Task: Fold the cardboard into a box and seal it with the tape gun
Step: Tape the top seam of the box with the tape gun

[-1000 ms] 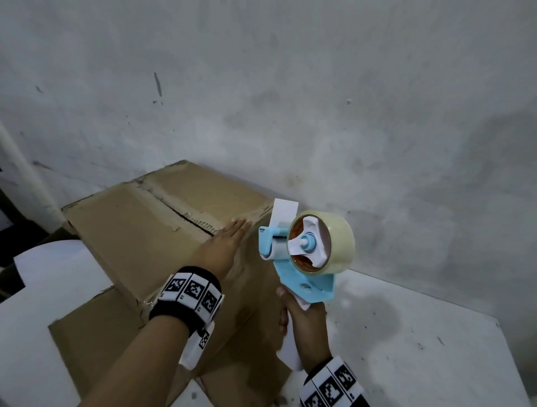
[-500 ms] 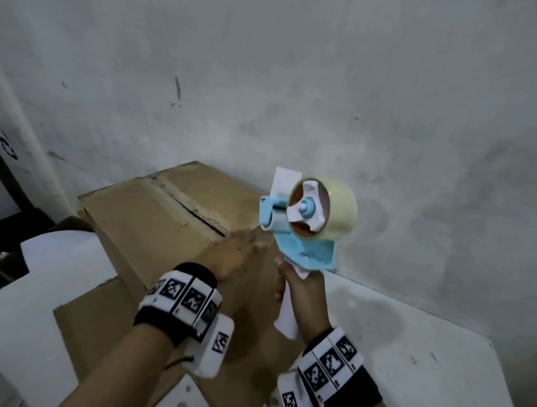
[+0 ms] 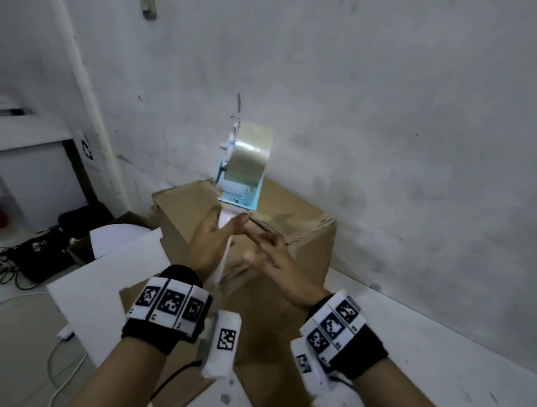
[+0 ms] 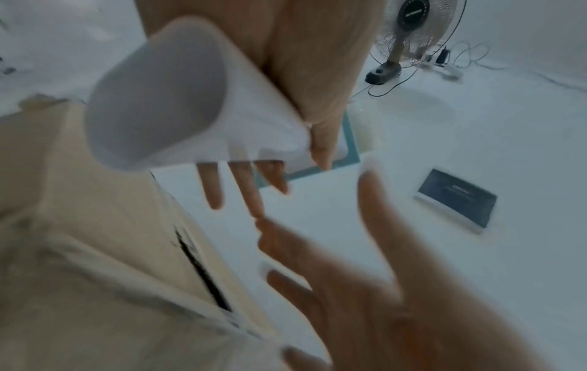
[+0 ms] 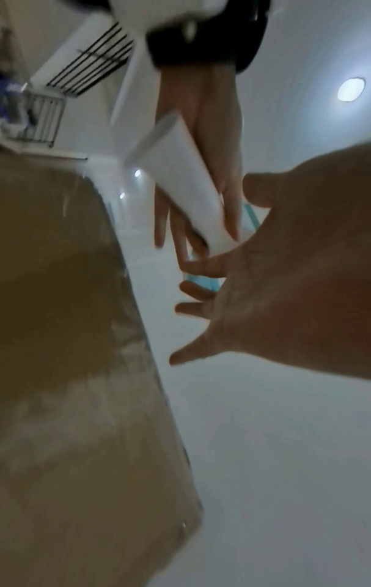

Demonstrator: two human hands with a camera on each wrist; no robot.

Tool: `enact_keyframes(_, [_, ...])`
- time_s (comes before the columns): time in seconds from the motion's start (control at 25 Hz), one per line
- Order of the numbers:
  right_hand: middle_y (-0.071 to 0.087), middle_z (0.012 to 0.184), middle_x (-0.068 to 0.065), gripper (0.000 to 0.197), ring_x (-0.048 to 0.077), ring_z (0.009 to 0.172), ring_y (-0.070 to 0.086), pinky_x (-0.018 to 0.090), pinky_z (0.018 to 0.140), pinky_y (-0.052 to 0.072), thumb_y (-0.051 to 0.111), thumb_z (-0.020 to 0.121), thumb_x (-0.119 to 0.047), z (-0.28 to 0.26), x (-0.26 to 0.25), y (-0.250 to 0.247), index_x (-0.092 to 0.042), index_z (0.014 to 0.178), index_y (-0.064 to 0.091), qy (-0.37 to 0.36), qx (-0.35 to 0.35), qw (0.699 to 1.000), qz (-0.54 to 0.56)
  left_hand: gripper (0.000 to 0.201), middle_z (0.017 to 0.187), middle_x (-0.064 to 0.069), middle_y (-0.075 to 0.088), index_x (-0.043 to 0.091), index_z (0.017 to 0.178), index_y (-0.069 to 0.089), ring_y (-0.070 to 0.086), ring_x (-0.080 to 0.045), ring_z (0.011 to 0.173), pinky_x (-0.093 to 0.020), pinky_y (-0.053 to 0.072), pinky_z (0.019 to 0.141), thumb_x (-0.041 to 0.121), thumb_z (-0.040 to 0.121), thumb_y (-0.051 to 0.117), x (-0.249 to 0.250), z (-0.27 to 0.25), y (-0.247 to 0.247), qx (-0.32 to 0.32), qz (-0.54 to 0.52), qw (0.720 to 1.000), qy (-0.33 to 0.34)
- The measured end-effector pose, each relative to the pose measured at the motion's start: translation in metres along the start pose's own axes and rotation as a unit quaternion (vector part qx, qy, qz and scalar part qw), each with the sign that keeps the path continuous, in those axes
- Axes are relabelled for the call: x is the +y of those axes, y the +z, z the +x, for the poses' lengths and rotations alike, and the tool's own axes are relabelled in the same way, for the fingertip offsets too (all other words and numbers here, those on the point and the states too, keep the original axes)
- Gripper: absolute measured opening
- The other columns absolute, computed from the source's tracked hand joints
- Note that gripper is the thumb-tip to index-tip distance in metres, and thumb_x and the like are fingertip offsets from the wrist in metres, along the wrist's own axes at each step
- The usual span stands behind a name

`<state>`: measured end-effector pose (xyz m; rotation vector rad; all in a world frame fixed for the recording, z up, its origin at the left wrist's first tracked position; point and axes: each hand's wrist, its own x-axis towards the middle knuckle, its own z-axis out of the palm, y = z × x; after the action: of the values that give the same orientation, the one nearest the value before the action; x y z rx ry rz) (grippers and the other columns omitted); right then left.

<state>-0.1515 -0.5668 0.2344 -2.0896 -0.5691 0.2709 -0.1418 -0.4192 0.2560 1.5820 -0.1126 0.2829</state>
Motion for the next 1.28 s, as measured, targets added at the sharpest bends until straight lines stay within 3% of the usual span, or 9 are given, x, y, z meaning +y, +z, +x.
enact_keyframes(0.08, [0.004, 0.161, -0.002, 0.058, 0.017, 0.147, 0.006, 0.044, 0.119, 0.0, 0.026, 0.1, -0.045, 0.015, 0.02, -0.014, -0.024, 0.152, 0.011, 0.077, -0.023, 0.968, -0.238, 0.006, 0.071, 0.0, 0.056, 0.02, 0.086, 0.052, 0.056, -0.002, 0.044, -0.026, 0.05, 0.052, 0.016, 0.09, 0.055, -0.006, 0.015, -0.026, 0.05, 0.047, 0.998, 0.003])
enact_keyframes(0.16, [-0.004, 0.161, 0.0, 0.062, 0.019, 0.149, -0.003, 0.046, 0.117, -0.01, 0.02, 0.1, -0.049, 0.037, 0.028, -0.022, -0.019, 0.152, 0.003, 0.118, -0.063, 0.911, -0.39, 0.008, 0.067, -0.007, 0.055, 0.013, 0.08, 0.054, 0.057, -0.01, 0.052, -0.03, 0.045, 0.056, 0.012, 0.086, 0.058, -0.021, 0.037, -0.053, 0.108, 0.096, 0.989, 0.012])
enact_keyframes(0.32, [-0.006, 0.161, 0.002, 0.066, 0.02, 0.149, -0.004, 0.043, 0.119, -0.003, 0.02, 0.099, -0.051, 0.073, 0.02, -0.023, -0.016, 0.152, 0.001, 0.183, -0.137, 0.883, -0.409, 0.037, 0.114, -0.02, 0.061, -0.001, 0.112, 0.057, 0.057, -0.03, 0.108, -0.035, 0.041, 0.089, 0.017, 0.081, 0.065, -0.054, 0.091, -0.101, 0.154, 0.156, 0.976, -0.001])
enact_keyframes(0.52, [-0.01, 0.161, 0.002, 0.068, 0.019, 0.148, -0.007, 0.039, 0.119, -0.001, 0.023, 0.099, -0.051, 0.11, 0.006, -0.024, -0.017, 0.152, -0.003, 0.257, -0.199, 0.848, -0.418, 0.057, 0.131, -0.027, 0.041, -0.008, 0.122, 0.047, 0.041, -0.037, 0.123, -0.037, 0.032, 0.103, 0.026, 0.08, 0.063, -0.076, 0.154, -0.134, 0.192, 0.221, 0.955, -0.039])
enact_keyframes(0.72, [0.048, 0.142, 0.016, 0.048, 0.032, 0.129, 0.046, 0.04, 0.108, 0.038, 0.042, 0.098, -0.034, 0.157, -0.018, -0.044, -0.007, 0.139, 0.045, 0.302, -0.146, 0.851, -0.405, 0.062, 0.117, -0.028, 0.045, -0.014, 0.114, 0.051, 0.043, -0.04, 0.119, -0.038, 0.033, 0.101, 0.036, 0.079, 0.063, -0.098, 0.183, -0.15, 0.183, 0.175, 0.965, -0.068])
enact_keyframes(0.84, [0.02, 0.157, 0.015, 0.058, 0.03, 0.144, 0.021, 0.038, 0.115, 0.019, 0.031, 0.102, -0.037, 0.179, -0.02, -0.019, -0.004, 0.149, 0.021, 0.264, -0.161, 0.844, -0.439, 0.045, 0.121, -0.029, 0.054, -0.012, 0.117, 0.052, 0.049, -0.039, 0.117, -0.032, 0.035, 0.089, 0.021, 0.087, 0.059, -0.1, 0.193, -0.157, 0.141, 0.152, 0.977, -0.056])
enact_keyframes(0.96, [-0.008, 0.161, 0.003, 0.073, 0.023, 0.148, -0.003, 0.037, 0.118, 0.002, 0.026, 0.098, -0.052, 0.195, -0.007, -0.003, -0.013, 0.152, -0.003, 0.271, -0.196, 0.825, -0.456, 0.044, 0.124, -0.028, 0.052, -0.007, 0.121, 0.05, 0.046, -0.04, 0.119, -0.036, 0.035, 0.095, 0.02, 0.087, 0.058, -0.104, 0.209, -0.169, 0.117, 0.162, 0.979, -0.039])
enact_keyframes(1.12, [0.006, 0.161, 0.007, 0.067, 0.025, 0.147, 0.009, 0.036, 0.117, 0.009, 0.037, 0.099, -0.043, 0.226, -0.006, -0.02, -0.01, 0.151, 0.011, 0.298, -0.21, 0.828, -0.426, 0.039, 0.123, -0.027, 0.055, -0.004, 0.12, 0.052, 0.052, -0.036, 0.105, -0.034, 0.036, 0.084, 0.015, 0.087, 0.059, -0.115, 0.229, -0.188, 0.056, 0.154, 0.979, -0.121])
enact_keyframes(1.28, [0.01, 0.16, 0.007, 0.063, 0.022, 0.147, 0.007, 0.025, 0.113, 0.008, 0.031, 0.1, -0.042, 0.263, -0.004, -0.001, -0.009, 0.15, 0.012, 0.286, -0.176, 0.849, -0.409, 0.027, 0.099, -0.016, 0.059, 0.004, 0.106, 0.056, 0.051, -0.019, 0.075, -0.025, 0.042, 0.067, -0.001, 0.081, 0.062, -0.119, 0.229, -0.203, 0.016, 0.111, 0.985, -0.128])
